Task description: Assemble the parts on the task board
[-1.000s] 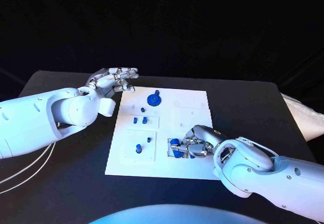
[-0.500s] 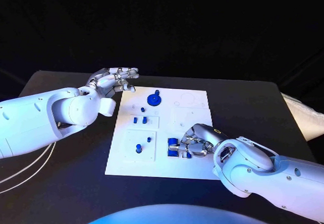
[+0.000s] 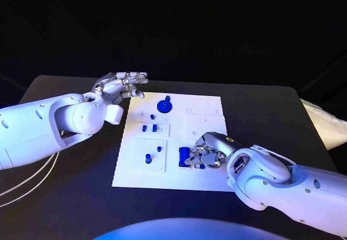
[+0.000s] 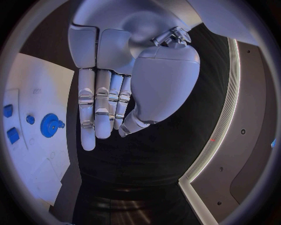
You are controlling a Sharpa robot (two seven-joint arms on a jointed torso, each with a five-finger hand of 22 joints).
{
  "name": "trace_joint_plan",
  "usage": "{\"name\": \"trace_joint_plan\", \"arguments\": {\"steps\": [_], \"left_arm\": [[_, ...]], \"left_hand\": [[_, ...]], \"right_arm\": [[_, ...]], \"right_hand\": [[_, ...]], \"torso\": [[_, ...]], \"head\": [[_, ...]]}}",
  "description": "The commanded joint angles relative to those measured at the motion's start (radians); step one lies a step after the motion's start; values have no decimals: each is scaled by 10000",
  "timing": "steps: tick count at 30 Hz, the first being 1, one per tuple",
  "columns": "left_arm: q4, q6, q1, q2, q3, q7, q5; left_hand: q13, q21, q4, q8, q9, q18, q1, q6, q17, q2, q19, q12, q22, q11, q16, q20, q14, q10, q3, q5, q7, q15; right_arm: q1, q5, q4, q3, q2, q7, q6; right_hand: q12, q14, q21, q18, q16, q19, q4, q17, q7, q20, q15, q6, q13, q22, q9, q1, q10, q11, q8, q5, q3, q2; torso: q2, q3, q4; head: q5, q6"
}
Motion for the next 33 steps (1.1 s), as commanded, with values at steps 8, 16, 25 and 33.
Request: {"name": "trace_joint_plan", "arguments": {"steps": [8,16,25,33], "left_arm": [[16,189,0,13,5,28,-34],[36,184,0,-5,4,24,-34],[64,163,0,-72,1,20,-35],[66,190,-1,-60,0,17,-43]], "left_hand": [[2,-44,-41,33,-8,104,60,-61,-8,20,77,44,-16,-6,32,24,-85,-63,8,-29,20,9],[2,-44,-41,33,-8,104,60,-61,-8,20,77,44,-16,-6,32,24,-85,-63,8,-29,20,9],[2,-44,-41,33,-8,104,60,-61,-8,20,77,44,-16,-6,32,24,-85,-63,8,-29,20,9],[2,-44,-41,33,-8,104,60,-61,-8,20,77,44,-16,-6,32,24,-85,-63,8,-29,20,9]], "right_arm": [[-16,-629,-83,-11,8,-296,-40],[-15,-472,51,-11,-220,-66,-305],[85,-242,521,18,-1167,-112,-154],[84,-185,351,18,-1180,-421,468]], "right_hand": [[60,594,73,-164,38,28,-160,58,-57,-67,-108,25,106,61,33,300,117,-64,-12,-64,150,185],[-445,584,49,-162,19,9,195,42,46,-37,-51,-150,-261,21,-5,-358,-87,19,-172,800,-75,-44],[-912,593,31,-155,59,-16,428,146,177,40,35,-407,-588,-2,-93,-562,-290,126,-452,1208,-95,-86],[-1089,576,11,-146,17,-37,612,83,194,76,63,-355,-704,-33,-105,-721,-343,153,-515,1177,-110,-58]], "torso": [[-3,0,-6],[-3,-2,-8],[-1,-5,-22],[5,16,3]], "head": [[-47,-3],[-118,11],[-180,-8],[-193,6]]}}
